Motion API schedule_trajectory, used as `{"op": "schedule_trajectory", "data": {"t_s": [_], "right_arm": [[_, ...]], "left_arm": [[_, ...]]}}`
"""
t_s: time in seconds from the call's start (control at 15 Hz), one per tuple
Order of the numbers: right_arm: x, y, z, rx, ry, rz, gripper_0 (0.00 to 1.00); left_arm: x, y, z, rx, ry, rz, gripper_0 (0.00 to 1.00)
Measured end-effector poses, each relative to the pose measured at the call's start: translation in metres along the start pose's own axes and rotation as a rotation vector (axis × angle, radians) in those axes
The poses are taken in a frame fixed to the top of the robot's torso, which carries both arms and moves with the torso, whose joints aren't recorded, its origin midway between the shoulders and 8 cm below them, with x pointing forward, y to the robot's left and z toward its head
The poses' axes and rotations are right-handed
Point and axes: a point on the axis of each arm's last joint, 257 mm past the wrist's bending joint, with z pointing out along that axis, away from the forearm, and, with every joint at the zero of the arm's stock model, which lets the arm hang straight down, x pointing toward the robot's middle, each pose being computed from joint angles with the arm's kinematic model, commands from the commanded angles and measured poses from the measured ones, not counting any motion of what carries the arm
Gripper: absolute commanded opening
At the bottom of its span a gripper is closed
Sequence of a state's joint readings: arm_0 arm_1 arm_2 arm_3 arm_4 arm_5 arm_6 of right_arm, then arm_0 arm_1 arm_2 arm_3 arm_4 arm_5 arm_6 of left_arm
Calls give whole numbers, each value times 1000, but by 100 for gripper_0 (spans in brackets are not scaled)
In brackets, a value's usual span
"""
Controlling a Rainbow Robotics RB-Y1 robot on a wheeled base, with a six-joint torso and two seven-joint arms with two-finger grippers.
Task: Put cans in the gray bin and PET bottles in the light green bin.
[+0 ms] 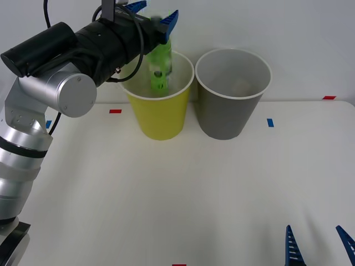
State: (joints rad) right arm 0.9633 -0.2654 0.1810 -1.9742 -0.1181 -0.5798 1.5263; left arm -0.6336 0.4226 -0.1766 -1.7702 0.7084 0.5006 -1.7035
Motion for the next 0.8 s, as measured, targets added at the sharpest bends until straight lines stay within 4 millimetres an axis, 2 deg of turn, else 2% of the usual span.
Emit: {"op": "schedule_trajectory", "data": {"t_s": [0.13,0.2,0.53,0.6,0.8], "right_arm": [[0,0,0,0,0,0,96],[0,0,0,0,0,0,96],[0,0,0,0,0,0,96],[0,0,0,0,0,0,96],[0,0,0,0,0,0,96]], "left_arm": [[1,10,-12,-4,10,27,100],[-1,8,-24,1,3,35,100],[6,7,-109,-27,-9,29,100],[13,10,-125,-40,6,31,100],[25,10,-162,-59,44,38,100]]}}
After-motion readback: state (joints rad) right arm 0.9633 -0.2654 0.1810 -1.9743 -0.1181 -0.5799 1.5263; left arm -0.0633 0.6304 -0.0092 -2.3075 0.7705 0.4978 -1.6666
